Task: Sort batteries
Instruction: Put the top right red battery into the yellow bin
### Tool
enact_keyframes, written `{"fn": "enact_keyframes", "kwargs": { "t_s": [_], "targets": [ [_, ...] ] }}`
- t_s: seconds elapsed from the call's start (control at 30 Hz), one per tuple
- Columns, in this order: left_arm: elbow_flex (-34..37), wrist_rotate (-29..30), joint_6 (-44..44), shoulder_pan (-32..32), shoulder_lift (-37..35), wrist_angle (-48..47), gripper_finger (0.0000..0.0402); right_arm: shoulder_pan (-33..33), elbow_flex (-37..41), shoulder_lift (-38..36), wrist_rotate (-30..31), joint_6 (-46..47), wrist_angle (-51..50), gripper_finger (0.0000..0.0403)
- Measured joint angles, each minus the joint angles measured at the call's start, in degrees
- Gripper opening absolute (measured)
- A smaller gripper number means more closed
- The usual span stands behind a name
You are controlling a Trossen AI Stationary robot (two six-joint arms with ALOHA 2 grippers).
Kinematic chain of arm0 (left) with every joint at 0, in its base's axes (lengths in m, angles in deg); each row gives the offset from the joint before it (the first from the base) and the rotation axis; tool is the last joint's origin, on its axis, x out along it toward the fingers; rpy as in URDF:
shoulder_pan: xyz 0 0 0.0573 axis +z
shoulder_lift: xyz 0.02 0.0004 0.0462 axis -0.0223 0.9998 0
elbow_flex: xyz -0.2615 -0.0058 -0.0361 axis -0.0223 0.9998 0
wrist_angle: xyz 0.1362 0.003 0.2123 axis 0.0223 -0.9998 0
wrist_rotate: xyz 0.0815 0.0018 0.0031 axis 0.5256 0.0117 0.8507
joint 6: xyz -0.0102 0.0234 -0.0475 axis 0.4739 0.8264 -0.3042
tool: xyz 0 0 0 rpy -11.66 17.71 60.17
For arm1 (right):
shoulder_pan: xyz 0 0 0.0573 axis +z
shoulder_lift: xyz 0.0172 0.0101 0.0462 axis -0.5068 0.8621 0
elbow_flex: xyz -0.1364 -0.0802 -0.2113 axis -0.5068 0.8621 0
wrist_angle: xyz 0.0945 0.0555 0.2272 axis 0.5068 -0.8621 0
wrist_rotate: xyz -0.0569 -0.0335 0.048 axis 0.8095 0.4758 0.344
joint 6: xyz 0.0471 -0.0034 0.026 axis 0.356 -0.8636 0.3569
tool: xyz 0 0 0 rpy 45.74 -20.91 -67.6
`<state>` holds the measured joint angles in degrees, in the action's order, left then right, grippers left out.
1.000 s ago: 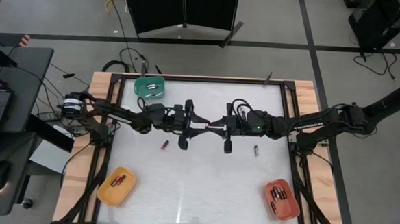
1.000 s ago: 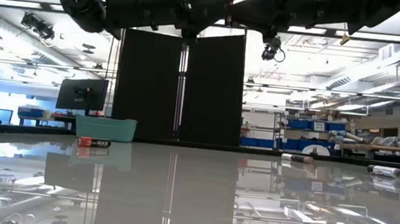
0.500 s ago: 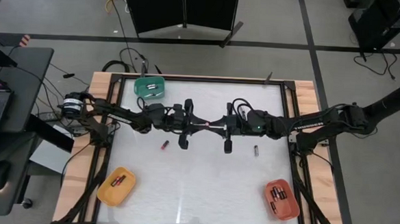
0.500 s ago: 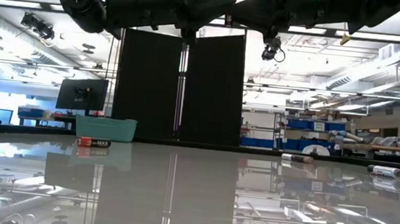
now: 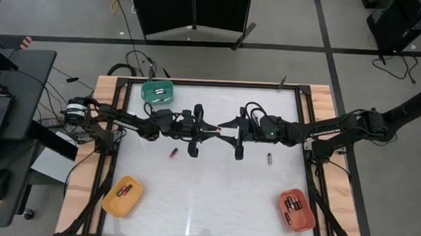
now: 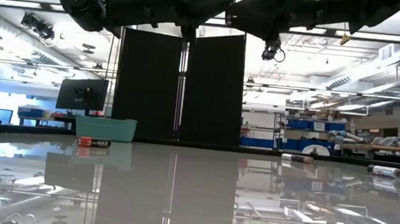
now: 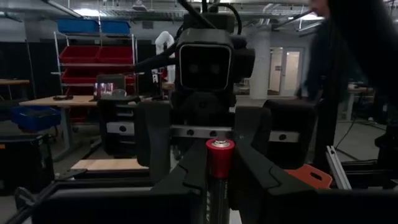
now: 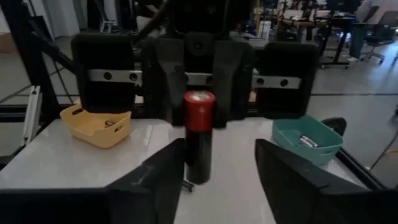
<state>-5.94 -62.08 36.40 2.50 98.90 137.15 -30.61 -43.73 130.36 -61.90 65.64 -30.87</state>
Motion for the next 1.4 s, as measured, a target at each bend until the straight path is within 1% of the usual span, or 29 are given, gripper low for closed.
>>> {"fn": "enact_keyframes", "kwargs": {
  "t_s": [0.1,0.17,0.23,0.3,0.4,0.5,0.6,0.7,0.77,0.87,0.93,1.03,1.13,1.23,1.33,1.4],
  "targets": [
    [0.0,0.0,1.7,0.1,-1.6,-0.4,0.0053,0.0,0.0,-1.3,1.4,-0.5,-1.5,0.0222],
    [0.0,0.0,3.3,0.1,-3.3,-2.5,0.0053,0.0,0.0,-2.4,2.5,-0.9,-3.4,0.0227],
    [0.0,0.0,4.7,0.0,-5.9,-6.5,0.0053,0.0,0.0,-3.7,3.6,-1.0,-5.6,0.0228],
    [0.0,0.0,5.9,0.1,-9.2,-12.4,0.0052,0.0,0.0,-4.7,4.9,-1.0,-7.6,0.0223],
    [0.0,0.1,6.3,0.2,-14.8,-24.9,0.0052,0.0,0.0,-5.2,6.7,-1.0,-11.2,0.0202],
    [-1.4,1.5,4.7,-0.9,-20.7,-40.5,0.0052,-0.2,0.0,-5.1,7.1,-1.0,-14.9,0.0165],
    [-5.1,5.6,1.9,-4.1,-25.0,-56.7,0.0052,-0.4,0.0,-4.6,7.3,0.2,-16.9,0.0118],
    [-10.7,11.5,-3.0,-9.1,-26.8,-73.1,0.0052,-0.4,0.0,-3.6,7.3,0.2,-17.1,0.0072],
    [-14.9,14.4,-8.9,-13.0,-26.9,-82.8,0.0052,-0.5,0.0,-3.0,7.3,-0.4,-17.0,0.0043],
    [-19.2,18.1,-21.0,-19.4,-26.9,-95.9,0.0052,-0.5,0.0,-2.0,7.3,-1.2,-17.1,0.0012],
    [-20.2,20.1,-30.4,-23.4,-26.5,-101.2,0.0052,-0.5,0.0,-1.3,7.3,-1.6,-16.8,0.0009],
    [-19.9,21.8,-46.0,-29.8,-26.4,-108.6,0.0052,-0.4,0.0,-1.1,7.3,-1.7,-17.1,0.0022],
    [-18.8,22.1,-60.1,-36.2,-25.3,-114.6,0.0052,-0.4,0.0,-1.0,7.3,-1.5,-17.8,0.0028],
    [-17.1,21.4,-73.0,-42.4,-24.4,-119.5,0.0052,-0.4,0.0,-1.0,7.3,-1.5,-19.0,0.0018],
    [-14.3,21.3,-83.4,-48.1,-23.8,-119.9,0.0052,-0.4,0.0,-1.0,7.3,-1.5,-19.5,0.0008],
    [-11.3,20.7,-89.5,-51.5,-23.4,-118.5,0.0052,-0.4,0.0,-1.0,7.3,-1.3,-19.5,0.0007]
  ]
}}
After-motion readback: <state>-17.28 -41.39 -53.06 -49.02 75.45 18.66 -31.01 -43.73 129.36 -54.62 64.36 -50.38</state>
